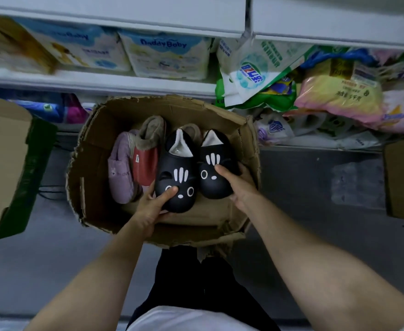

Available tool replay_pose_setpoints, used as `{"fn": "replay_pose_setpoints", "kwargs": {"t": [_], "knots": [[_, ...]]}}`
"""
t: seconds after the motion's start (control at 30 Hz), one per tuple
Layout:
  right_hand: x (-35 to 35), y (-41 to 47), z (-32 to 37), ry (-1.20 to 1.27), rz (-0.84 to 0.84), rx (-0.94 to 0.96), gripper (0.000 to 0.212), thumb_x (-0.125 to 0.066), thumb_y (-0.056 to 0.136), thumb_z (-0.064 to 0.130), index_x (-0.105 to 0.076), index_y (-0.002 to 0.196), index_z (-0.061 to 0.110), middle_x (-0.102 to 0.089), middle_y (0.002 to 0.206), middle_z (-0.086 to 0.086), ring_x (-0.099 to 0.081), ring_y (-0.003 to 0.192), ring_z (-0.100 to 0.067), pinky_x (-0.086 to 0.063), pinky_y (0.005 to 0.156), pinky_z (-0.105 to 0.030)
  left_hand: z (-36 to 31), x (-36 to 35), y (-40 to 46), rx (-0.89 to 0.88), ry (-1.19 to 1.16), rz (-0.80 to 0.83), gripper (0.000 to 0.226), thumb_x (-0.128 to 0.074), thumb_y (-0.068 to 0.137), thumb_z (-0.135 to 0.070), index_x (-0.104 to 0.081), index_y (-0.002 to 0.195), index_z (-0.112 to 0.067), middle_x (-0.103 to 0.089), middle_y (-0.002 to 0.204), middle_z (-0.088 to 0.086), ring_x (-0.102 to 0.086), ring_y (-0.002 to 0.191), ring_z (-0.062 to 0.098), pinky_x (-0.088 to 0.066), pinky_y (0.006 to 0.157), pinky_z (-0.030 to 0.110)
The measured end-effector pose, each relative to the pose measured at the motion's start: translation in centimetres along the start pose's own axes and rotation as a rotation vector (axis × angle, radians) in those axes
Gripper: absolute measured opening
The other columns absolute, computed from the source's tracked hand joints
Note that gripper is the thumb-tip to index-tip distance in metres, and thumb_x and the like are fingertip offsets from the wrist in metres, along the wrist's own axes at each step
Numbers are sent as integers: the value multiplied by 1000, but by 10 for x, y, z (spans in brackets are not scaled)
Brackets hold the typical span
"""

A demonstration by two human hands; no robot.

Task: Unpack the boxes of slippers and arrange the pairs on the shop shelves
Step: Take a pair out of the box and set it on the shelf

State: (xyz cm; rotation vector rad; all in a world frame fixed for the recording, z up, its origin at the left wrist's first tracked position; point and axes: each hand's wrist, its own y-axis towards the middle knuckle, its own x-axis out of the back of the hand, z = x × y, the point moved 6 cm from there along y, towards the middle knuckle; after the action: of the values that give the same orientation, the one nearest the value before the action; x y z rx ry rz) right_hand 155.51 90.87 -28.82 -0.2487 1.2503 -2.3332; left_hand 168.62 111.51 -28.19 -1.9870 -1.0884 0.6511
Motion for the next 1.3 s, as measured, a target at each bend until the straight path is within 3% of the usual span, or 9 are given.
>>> {"fn": "replay_pose_setpoints", "kwargs": {"t": [0.17, 0.33, 0.47, 0.6, 0.73, 0.87, 1.0, 1.17, 1.3], "knots": [[7, -42, 34, -76, 1, 205, 102, -95, 56, 41, -44, 144, 33, -61, 132, 2, -65, 112, -20, -56, 97, -46, -17, -7, -50, -102, -71, 4, 48, -77, 84, -25, -60, 128, -34, -72, 116, -1, -72, 99, 24, -60, 84, 43], [14, -94, 89, -28, 108, 449, 62, -87, 74, 16, -54, 123, 38, -68, 114, 10, -69, 98, -6, -56, 80, -26, -65, -16, -98, -293, -110, 85, 78, -89, 67, -31, -53, 135, -37, -72, 120, -2, -72, 102, 22, -60, 80, 41], [11, -139, 139, 57, 207, 611, 82, -92, 62, 28, -55, 136, 32, -69, 128, 2, -67, 116, -17, -54, 98, -43, -112, -26, -134, -430, -137, 131, 75, -87, 66, -28, -55, 133, -35, -71, 121, -1, -72, 102, 25, -60, 75, 42], [2, -186, 187, 90, 309, 763, 85, -89, 72, 26, -47, 146, 31, -67, 132, 1, -65, 120, -20, -50, 104, -53, -161, -37, -167, -569, -126, 163, 66, -84, 74, -22, -56, 133, -31, -72, 120, 1, -73, 98, 24, -60, 72, 39], [-8, -226, 230, 131, 357, 873, 83, -87, 74, 24, -48, 146, 30, -64, 135, 0, -65, 120, -19, -52, 102, -51, -206, -47, -193, -671, -142, 203, 78, -85, 61, -32, -57, 133, -28, -72, 119, 2, -72, 102, 28, -58, 83, 51], [-18, -256, 268, 198, 381, 965, 79, -79, 76, 23, -46, 148, 25, -65, 135, -2, -65, 120, -23, -54, 99, -49, -251, -54, -217, -770, -100, 246, 79, -83, 60, -36, -56, 134, -28, -71, 122, 2, -70, 106, 26, -58, 83, 50], [-26, -277, 306, 229, 405, 1082, 86, -87, 72, 36, -47, 147, 21, -62, 138, -7, -62, 123, -29, -54, 98, -50, -302, -63, -233, -830, -72, 243, 67, -82, 66, -38, -60, 128, -28, -73, 115, -2, -71, 103, 23, -59, 78, 46], [-33, -287, 345, 283, 405, 1163, 69, -72, 81, 21, -48, 146, 17, -63, 137, -8, -63, 122, -29, -58, 90, -39, -372, -83, -238, -852, -33, 247, 55, -82, 76, -40, -61, 125, -27, -73, 118, 2, -72, 104, 24, -60, 78, 42], [-34, -289, 364, 302, 377, 1198, 65, -70, 82, 24, -51, 144, 16, -65, 135, -7, -63, 122, -29, -57, 93, -41, -422, -108, -233, -861, -9, 234, 43, -76, 84, -39, -62, 123, -28, -74, 114, -1, -73, 98, 24, -61, 78, 41]]}}
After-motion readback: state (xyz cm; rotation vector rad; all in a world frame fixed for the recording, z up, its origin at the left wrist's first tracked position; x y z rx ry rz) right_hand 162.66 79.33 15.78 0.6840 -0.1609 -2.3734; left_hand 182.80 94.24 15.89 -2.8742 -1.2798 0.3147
